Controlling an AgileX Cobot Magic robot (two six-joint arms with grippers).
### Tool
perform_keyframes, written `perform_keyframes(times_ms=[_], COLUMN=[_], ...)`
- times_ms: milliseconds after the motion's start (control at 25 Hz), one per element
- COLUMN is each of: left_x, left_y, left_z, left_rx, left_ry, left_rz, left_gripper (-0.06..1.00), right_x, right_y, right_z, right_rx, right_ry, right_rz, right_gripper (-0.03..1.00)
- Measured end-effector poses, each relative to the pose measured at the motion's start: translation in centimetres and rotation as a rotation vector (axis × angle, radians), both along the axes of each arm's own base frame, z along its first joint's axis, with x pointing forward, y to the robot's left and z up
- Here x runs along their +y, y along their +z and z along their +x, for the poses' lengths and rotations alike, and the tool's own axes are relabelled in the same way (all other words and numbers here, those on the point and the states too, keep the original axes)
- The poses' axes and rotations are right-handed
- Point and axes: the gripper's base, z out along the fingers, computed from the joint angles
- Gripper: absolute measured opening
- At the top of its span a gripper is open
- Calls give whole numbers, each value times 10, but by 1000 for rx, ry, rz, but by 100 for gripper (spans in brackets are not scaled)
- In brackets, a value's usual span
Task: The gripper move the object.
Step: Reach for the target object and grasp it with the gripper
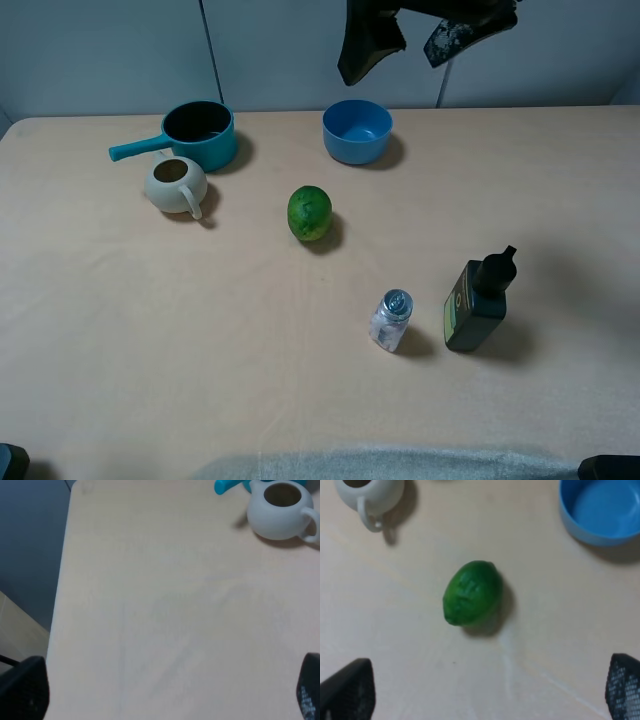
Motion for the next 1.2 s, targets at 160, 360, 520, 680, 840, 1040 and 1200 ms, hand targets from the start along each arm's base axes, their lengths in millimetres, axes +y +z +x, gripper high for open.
perform_keyframes(times_ms=[160,360,520,680,840,1040,1200], left_x=[0,0,0,0,0,0,0], left_y=[0,0,0,0,0,0,0], left_z=[0,0,0,0,0,0,0], left_rx=[0,0,0,0,0,0,0], left_ry=[0,0,0,0,0,0,0], left_rz=[0,0,0,0,0,0,0], left_gripper=[99,99,99,99,99,99,99], right_x=[16,36,42,47,51,58,66], right_y=[-8,-21,-37,-52,-64,-84,-99], right_z=[7,16,25,31,35,41,41], right_rx=[40,90,141,184,216,264,293], right_ry=[-12,-45,-105,-140,-173,-205,-219], right_rz=[-5,-20,-30,-40,-35,-28,-34], right_gripper=[69,69,69,69,69,69,69])
